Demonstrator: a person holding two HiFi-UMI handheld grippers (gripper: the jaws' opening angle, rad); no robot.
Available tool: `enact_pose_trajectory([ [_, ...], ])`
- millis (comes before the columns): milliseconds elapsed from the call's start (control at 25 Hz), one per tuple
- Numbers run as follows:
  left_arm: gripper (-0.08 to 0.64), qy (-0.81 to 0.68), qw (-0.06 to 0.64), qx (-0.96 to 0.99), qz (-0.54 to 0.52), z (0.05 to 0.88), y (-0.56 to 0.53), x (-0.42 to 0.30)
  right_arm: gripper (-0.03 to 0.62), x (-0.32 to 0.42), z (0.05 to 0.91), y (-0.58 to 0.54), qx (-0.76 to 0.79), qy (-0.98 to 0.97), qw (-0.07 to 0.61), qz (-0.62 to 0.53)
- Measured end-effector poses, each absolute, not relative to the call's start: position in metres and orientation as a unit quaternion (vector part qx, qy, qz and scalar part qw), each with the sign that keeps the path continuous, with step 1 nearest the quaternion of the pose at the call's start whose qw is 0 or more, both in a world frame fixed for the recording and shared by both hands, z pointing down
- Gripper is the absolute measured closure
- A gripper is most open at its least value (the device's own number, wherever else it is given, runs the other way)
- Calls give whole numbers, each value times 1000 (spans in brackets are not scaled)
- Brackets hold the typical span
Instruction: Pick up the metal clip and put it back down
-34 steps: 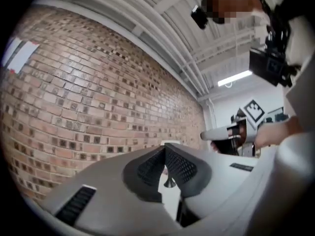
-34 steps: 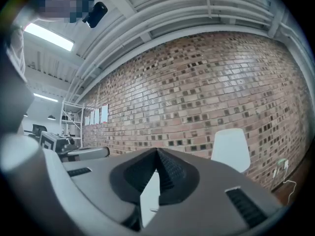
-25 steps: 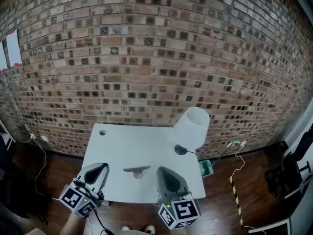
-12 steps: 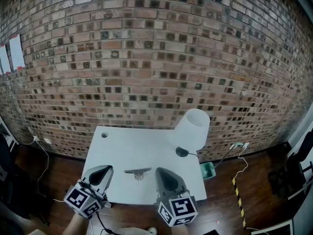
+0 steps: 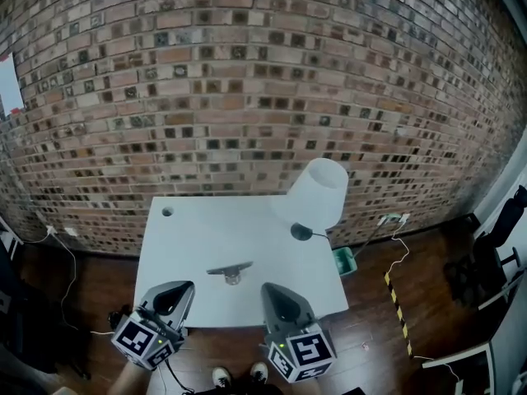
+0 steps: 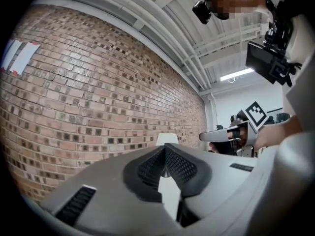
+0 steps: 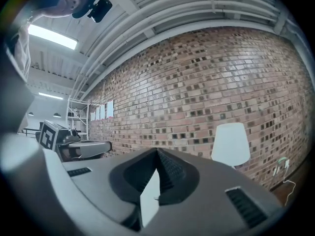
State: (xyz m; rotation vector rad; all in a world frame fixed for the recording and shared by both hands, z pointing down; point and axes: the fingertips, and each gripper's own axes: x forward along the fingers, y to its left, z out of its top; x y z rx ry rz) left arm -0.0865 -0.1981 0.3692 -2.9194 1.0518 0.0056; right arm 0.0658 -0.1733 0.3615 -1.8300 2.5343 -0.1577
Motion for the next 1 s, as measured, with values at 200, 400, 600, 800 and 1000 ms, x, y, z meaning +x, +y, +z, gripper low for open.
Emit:
enact_pose_trajectory([
  [200, 543, 340, 13, -940, 1, 377, -182, -96, 603, 53, 367, -151, -582, 811, 13, -55],
  [400, 543, 351, 14, -936, -5, 378, -147, -96, 603, 60, 362, -127, -584, 810, 20, -49],
  [600, 543, 381, 37, -924, -16, 372, -102, -91, 603, 72, 360, -81, -574, 817, 25, -35],
  [800, 543, 396, 31, -918, -11, 370, -27, -77, 603, 87, 365, 0, -564, 825, 23, -31],
  [1000, 543, 406, 23, -913, -18, 378, 59, -57, 603, 118, 389, 87, -564, 823, 20, -58],
])
